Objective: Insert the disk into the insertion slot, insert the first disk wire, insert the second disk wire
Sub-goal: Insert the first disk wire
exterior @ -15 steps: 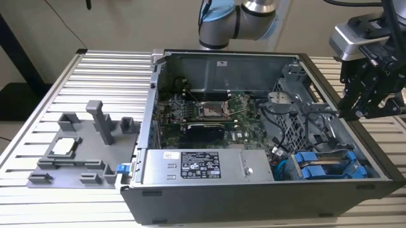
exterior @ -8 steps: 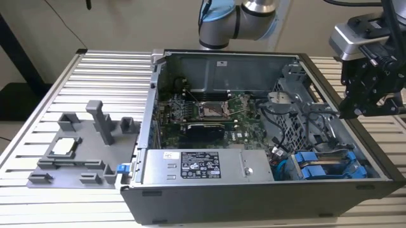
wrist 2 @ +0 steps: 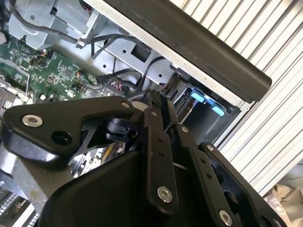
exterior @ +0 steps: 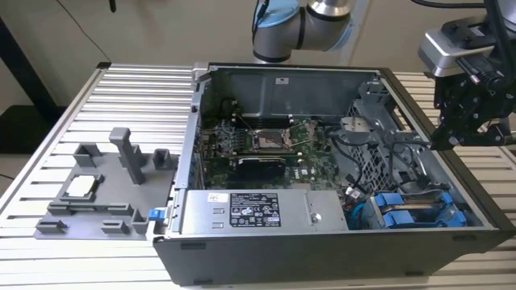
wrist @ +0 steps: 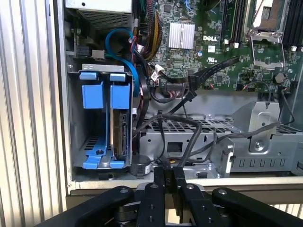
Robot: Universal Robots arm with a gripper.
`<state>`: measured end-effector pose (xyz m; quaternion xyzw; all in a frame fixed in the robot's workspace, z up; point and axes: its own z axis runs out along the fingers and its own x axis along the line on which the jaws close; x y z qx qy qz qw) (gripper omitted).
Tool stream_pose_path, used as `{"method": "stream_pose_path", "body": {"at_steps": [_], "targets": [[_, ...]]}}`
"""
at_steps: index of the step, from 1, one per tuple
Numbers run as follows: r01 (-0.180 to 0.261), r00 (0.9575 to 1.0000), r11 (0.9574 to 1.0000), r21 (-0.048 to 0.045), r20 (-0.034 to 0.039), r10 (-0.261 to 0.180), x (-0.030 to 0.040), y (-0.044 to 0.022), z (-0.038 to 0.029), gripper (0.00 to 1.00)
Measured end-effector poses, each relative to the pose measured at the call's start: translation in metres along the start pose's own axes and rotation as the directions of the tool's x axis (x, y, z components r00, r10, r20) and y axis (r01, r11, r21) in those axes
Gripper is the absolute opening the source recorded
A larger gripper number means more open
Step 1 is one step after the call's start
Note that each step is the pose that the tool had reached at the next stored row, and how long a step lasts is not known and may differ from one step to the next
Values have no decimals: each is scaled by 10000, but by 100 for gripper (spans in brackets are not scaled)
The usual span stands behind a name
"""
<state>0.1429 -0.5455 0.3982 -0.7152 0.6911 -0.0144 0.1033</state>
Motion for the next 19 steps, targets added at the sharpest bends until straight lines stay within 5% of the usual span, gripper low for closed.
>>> {"method": "stream_pose_path", "body": {"at_steps": [10, 19], "targets": [[5, 9986, 9983, -576, -527, -35, 17, -41, 11, 19], [1, 9985, 9980, -632, -555, -36, 77, -22, 146, 19]]}}
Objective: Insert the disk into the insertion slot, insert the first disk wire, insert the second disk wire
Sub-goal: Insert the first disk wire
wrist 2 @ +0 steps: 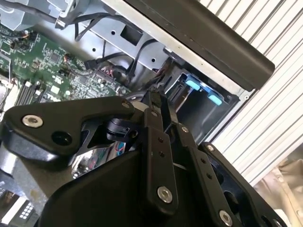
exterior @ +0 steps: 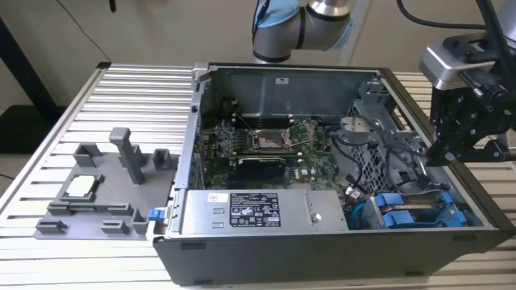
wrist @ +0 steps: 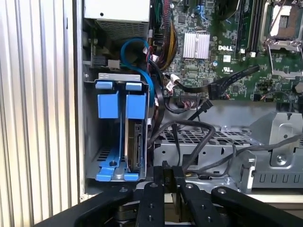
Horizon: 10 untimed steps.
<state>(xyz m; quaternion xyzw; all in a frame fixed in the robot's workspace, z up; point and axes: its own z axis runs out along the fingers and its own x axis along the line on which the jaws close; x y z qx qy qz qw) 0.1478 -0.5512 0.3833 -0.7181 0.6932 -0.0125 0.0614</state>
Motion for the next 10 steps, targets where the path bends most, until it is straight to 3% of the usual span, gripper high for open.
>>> {"method": "stream_pose_path", "body": {"at_steps": [6, 10], "targets": [[0, 10000, 10000, -16, 1, 0, 18, 4, 105, 19], [-15, 10000, 9998, -206, 5, 15, 27, -42, 148, 19]]}}
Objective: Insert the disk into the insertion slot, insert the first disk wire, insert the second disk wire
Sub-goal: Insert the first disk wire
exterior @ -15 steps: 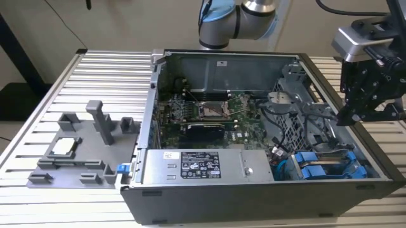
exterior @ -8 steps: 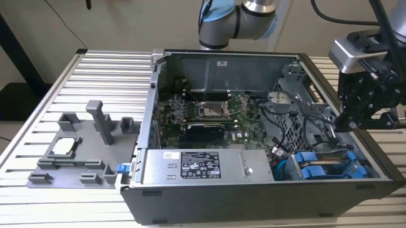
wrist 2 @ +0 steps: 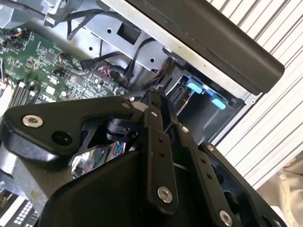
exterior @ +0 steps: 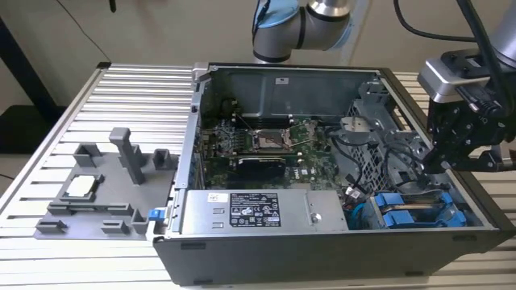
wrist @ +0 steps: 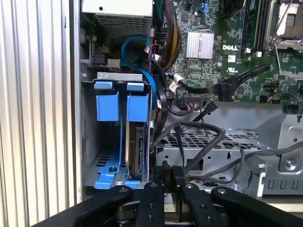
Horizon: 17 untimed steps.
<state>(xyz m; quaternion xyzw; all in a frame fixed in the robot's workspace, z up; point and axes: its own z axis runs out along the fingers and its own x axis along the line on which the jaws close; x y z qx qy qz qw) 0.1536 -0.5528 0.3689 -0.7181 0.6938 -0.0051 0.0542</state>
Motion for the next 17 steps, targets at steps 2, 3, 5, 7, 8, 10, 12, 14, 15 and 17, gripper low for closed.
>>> {"method": "stream_pose_path", "body": {"at_steps": [2, 3, 5, 7, 8, 10, 12, 14, 15, 17], "targets": [[-3, 10000, 10000, -33, 16, 3, 3, -12, 22, 19], [-5, 10000, 10000, -32, 28, 5, 3, -12, 20, 19], [-6, 10000, 10000, -32, 48, 6, 3, -12, 20, 19], [-7, 10000, 10000, -31, 59, 7, 3, -12, 21, 19], [-7, 10000, 10000, -31, 58, 7, 3, -12, 21, 19], [-7, 10000, 10000, -38, 55, 7, 3, -12, 21, 19], [-10, 10000, 9999, -107, 60, 11, 3, -13, 29, 19], [-17, 10000, 9999, -171, 61, 18, 7, -11, 46, 19], [-18, 10000, 9998, -193, 62, 19, 12, -11, 56, 19], [-23, 10000, 9996, -266, 66, 25, 34, -13, 70, 19]]}}
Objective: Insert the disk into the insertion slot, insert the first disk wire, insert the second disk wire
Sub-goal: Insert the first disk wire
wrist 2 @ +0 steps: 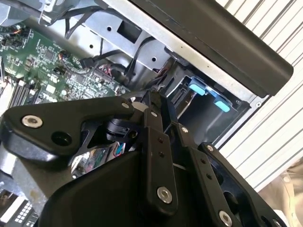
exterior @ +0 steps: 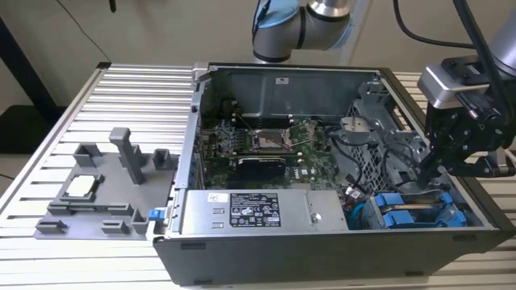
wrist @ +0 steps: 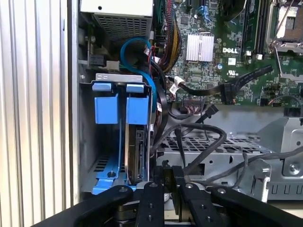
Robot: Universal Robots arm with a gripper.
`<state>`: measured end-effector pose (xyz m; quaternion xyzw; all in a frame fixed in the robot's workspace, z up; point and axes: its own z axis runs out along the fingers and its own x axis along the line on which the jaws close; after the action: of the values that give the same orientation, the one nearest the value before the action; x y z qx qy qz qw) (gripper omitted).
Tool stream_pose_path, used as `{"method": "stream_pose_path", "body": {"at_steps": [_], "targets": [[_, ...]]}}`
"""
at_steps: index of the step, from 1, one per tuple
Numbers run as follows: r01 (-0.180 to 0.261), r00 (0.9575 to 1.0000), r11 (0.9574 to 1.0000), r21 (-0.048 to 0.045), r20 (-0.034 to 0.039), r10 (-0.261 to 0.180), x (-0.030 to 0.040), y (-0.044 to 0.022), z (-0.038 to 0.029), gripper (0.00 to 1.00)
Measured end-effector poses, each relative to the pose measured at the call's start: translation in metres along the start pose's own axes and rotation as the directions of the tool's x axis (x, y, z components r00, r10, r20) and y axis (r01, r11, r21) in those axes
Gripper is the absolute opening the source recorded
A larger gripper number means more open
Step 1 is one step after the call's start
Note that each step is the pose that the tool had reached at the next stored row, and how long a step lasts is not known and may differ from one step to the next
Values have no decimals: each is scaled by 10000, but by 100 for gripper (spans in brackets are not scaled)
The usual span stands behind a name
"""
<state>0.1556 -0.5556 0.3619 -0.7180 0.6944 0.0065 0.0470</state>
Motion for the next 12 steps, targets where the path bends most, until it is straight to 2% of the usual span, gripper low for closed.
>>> {"method": "stream_pose_path", "body": {"at_steps": [3, 7, 12], "targets": [[-12, 10000, 9999, -144, 8, 12, 58, -5, 15, 19], [-13, 10000, 9999, -152, 19, 13, 156, -2, 25, 19], [-14, 10000, 9999, -152, 28, 14, 222, 2, 43, 19]]}}
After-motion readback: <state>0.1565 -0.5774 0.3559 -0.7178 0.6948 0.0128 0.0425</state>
